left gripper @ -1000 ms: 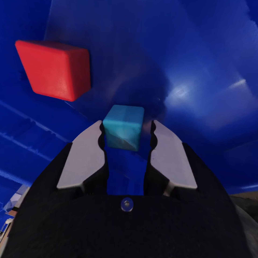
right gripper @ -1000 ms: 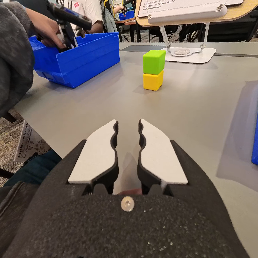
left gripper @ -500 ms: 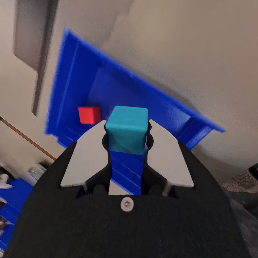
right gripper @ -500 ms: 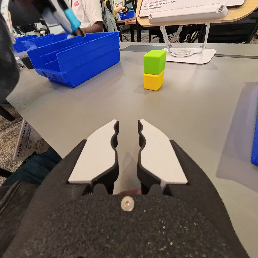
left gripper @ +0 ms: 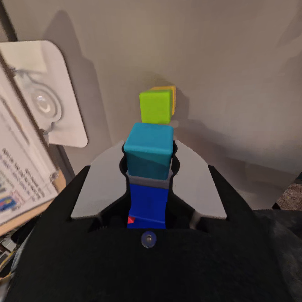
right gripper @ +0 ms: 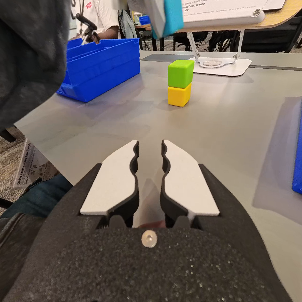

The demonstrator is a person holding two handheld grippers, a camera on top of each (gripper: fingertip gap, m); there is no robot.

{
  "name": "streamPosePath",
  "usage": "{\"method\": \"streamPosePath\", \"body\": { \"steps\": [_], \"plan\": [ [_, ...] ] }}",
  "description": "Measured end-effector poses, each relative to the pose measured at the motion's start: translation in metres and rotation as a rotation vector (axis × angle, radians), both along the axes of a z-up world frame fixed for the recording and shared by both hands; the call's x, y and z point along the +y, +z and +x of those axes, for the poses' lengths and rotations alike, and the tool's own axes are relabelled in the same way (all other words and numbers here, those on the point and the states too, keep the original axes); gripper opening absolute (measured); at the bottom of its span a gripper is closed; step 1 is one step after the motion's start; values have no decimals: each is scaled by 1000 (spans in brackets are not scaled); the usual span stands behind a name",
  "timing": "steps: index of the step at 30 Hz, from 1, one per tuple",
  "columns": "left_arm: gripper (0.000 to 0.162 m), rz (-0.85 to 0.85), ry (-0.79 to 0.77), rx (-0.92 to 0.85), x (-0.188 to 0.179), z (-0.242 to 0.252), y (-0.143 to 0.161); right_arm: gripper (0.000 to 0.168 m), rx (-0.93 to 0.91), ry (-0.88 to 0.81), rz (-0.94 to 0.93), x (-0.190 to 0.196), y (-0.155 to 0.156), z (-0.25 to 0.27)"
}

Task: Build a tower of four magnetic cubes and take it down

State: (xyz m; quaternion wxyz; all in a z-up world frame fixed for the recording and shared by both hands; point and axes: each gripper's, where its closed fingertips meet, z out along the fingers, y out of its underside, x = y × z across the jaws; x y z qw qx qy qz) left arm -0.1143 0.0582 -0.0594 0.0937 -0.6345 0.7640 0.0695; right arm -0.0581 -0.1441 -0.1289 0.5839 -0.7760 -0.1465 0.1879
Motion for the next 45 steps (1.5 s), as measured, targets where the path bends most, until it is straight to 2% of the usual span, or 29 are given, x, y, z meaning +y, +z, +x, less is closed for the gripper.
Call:
{"method": "streamPosePath", "body": {
  "steps": [4,8,14,15,17,20,23,25,27,29,32,35,37,39,42,45],
  "plan": [
    [51,-18,18,105,8,20,-27,26,9,0,5,-1,1,1],
    [51,-45,41,136,11,24,-42,26,15,-6,8,-3,2,4],
    [51,-59,47,134,10,25,-46,26,7,-4,6,-2,1,3],
    [54,-51,45,139,10,25,-46,26,5,-3,5,-2,1,3],
    [73,-26,43,118,9,26,-42,26,9,-4,7,-2,1,3],
    [72,16,38,-93,2,38,-15,26,14,-4,6,-2,1,4],
    [64,137,49,-473,-11,44,36,26,17,-4,8,-2,2,4],
    [65,236,105,-718,-24,30,66,26,17,-2,4,-2,1,4],
    [57,303,164,-898,-47,0,79,26,15,-2,6,-2,1,3],
    [55,300,241,-998,-76,-37,70,26,7,-3,7,-3,1,3],
    [60,247,388,-1166,-121,-93,47,26,-8,-3,10,-3,0,2],
    [73,319,723,-1215,-142,-164,-1,26,-20,-5,10,-3,0,1],
    [74,369,976,-1263,-158,-209,-31,26,-24,-5,9,-3,-1,0],
    [73,352,1158,-1352,-178,-233,-55,26,-30,-5,9,-2,-1,0],
    [75,380,1235,-1386,-189,-240,-71,25,-45,-4,-1,0,-3,-2],
    [79,463,1206,-1330,-182,-233,-62,25,-60,4,-16,1,-5,-5]
  ]
}}
